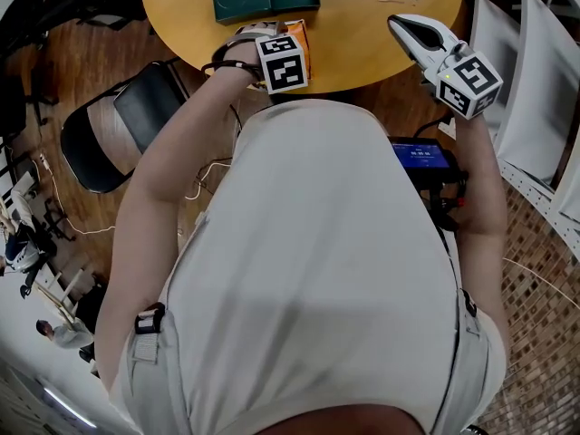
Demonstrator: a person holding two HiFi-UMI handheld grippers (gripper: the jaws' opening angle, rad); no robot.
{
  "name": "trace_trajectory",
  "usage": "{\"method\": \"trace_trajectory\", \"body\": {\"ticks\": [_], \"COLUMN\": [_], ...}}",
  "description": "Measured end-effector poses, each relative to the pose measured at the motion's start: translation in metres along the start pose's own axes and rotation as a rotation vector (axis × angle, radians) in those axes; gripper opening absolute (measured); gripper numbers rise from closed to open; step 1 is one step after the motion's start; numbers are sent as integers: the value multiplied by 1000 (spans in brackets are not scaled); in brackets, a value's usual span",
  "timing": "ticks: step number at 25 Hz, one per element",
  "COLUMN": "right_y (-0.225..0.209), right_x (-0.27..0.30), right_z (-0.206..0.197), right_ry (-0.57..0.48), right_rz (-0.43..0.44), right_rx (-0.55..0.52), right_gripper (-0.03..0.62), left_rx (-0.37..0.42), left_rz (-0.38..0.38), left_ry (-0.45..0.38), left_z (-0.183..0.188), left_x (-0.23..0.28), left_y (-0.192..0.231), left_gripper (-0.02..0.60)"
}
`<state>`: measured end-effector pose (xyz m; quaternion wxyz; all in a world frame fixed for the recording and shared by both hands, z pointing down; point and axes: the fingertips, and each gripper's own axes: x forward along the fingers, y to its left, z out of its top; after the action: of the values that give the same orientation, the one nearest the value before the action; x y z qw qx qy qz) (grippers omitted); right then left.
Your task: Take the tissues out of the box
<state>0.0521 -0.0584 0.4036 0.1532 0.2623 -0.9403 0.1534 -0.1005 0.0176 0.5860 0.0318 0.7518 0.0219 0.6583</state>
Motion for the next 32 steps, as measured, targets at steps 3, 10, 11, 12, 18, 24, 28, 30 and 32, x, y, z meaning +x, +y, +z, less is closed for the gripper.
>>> {"method": "trace_trajectory", "body": {"ticks": [3,10,11,12,18,24,28,30,32], "right_y": [0,12,14,16,36,39,36,38,40], "right_x": [4,6,7,7,17,10,10,11,11], "right_z": [12,48,55,63,84,79,77,77,78], "right_ry": [-16,-116,-138,-159,-198,-213,-208,-207,-203], "right_rz": [8,74,90,105,162,163,165,170,173], "right_rx": [-21,-52,-44,-37,-60,-99,-93,-91,-89], "right_gripper": [1,0,1,2,0,-2,-1,-1,0], "left_rx": [-29,-226,-267,-318,-654,-752,-761,-759,-759], "left_rz": [84,378,406,427,426,468,466,461,457], "left_ry": [-182,-783,-864,-943,-1314,-1359,-1351,-1348,-1346], "left_z": [19,47,46,43,3,-12,-10,-9,-10], "left_x": [-49,-180,-195,-210,-258,-253,-250,-250,-252], "left_y": [9,39,42,45,60,60,61,61,61], "left_gripper": [472,209,169,126,0,0,0,0,0]}}
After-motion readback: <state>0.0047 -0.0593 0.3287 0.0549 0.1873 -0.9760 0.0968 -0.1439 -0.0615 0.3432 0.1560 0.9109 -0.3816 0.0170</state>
